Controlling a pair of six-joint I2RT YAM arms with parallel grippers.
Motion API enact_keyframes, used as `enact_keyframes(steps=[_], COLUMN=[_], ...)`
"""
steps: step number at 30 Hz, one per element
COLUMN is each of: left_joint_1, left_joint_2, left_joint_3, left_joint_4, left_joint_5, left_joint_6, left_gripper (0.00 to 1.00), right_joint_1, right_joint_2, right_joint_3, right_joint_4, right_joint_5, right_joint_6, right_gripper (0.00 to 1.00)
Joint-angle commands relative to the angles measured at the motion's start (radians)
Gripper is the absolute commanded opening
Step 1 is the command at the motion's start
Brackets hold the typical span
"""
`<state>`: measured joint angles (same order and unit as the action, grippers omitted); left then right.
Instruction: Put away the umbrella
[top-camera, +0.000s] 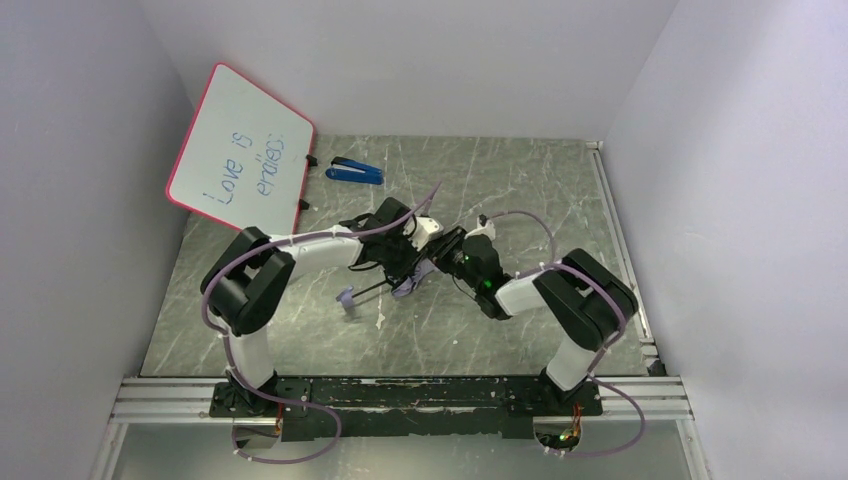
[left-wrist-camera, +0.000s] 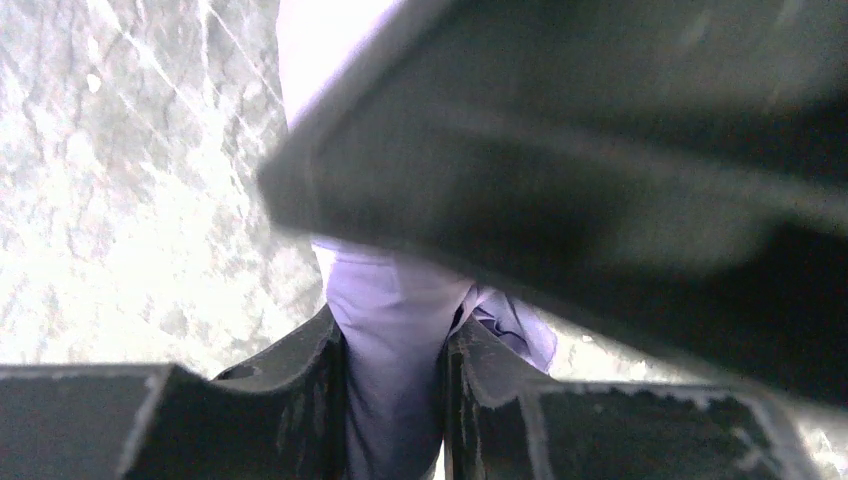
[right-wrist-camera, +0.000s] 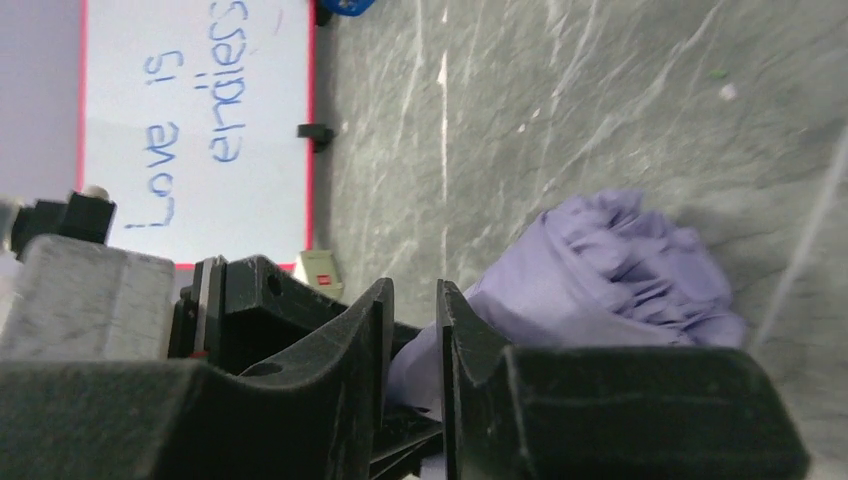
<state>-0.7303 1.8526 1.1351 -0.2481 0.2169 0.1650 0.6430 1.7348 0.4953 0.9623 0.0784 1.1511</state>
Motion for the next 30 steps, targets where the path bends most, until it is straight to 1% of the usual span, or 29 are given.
enact_keyframes(steps=[1,4,7,8,11,12,13,16,18,20,21,23,25,27,30], left_joint_1=[0.003,0.011,0.014,0.015,0.021,0.026,0.03,0.039,0.044,0.045,0.045,0.046,0.046,0.047,0.046], left_joint_2=[-0.097,-0.15,-0.175,-0.186,-0.238,-0.257,-0.277,-0.326,-0.38,-0.45,-0.513,-0.62,-0.727,-0.818,-0.918], left_joint_3=[-0.057,-0.044,0.001,0.011,0.003,-0.01,-0.026,-0.057,-0.088,-0.12,-0.149,-0.204,-0.246,-0.264,-0.29], left_joint_4=[0.017,0.048,0.023,0.013,0.017,0.031,0.04,0.029,0.019,-0.007,-0.018,-0.04,-0.098,-0.198,-0.354], left_joint_5=[-0.06,-0.053,-0.05,-0.05,-0.058,-0.059,-0.061,-0.112,-0.184,-0.265,-0.304,-0.414,-0.55,-0.655,-0.729], left_joint_6=[-0.042,-0.048,-0.051,-0.053,-0.069,-0.077,-0.083,-0.113,-0.153,-0.24,-0.284,-0.383,-0.495,-0.601,-0.768], left_gripper=[0.29,0.4,0.56,0.59,0.61,0.69,0.73,0.73,0.72,0.71,0.7,0.67,0.63,0.54,0.35], right_joint_1=[-0.016,-0.038,-0.057,-0.063,-0.083,-0.089,-0.096,-0.114,-0.125,-0.133,-0.139,-0.147,-0.155,-0.168,-0.183], right_joint_2=[-0.101,-0.148,-0.203,-0.218,-0.256,-0.261,-0.264,-0.267,-0.261,-0.255,-0.25,-0.233,-0.207,-0.178,-0.118], right_joint_3=[0.022,0.041,0.043,0.048,0.081,0.096,0.113,0.16,0.199,0.226,0.239,0.272,0.308,0.347,0.408], right_joint_4=[-0.281,-0.341,-0.367,-0.383,-0.446,-0.472,-0.499,-0.579,-0.638,-0.679,-0.698,-0.741,-0.785,-0.827,-0.88], right_joint_5=[0.112,0.11,0.099,0.105,0.125,0.13,0.132,0.138,0.145,0.158,0.163,0.177,0.194,0.202,0.205], right_joint_6=[-0.19,-0.25,-0.307,-0.329,-0.413,-0.44,-0.465,-0.541,-0.591,-0.639,-0.657,-0.69,-0.72,-0.744,-0.781], right_gripper=[0.28,0.29,0.29,0.29,0.31,0.31,0.31,0.32,0.33,0.35,0.35,0.36,0.37,0.38,0.38])
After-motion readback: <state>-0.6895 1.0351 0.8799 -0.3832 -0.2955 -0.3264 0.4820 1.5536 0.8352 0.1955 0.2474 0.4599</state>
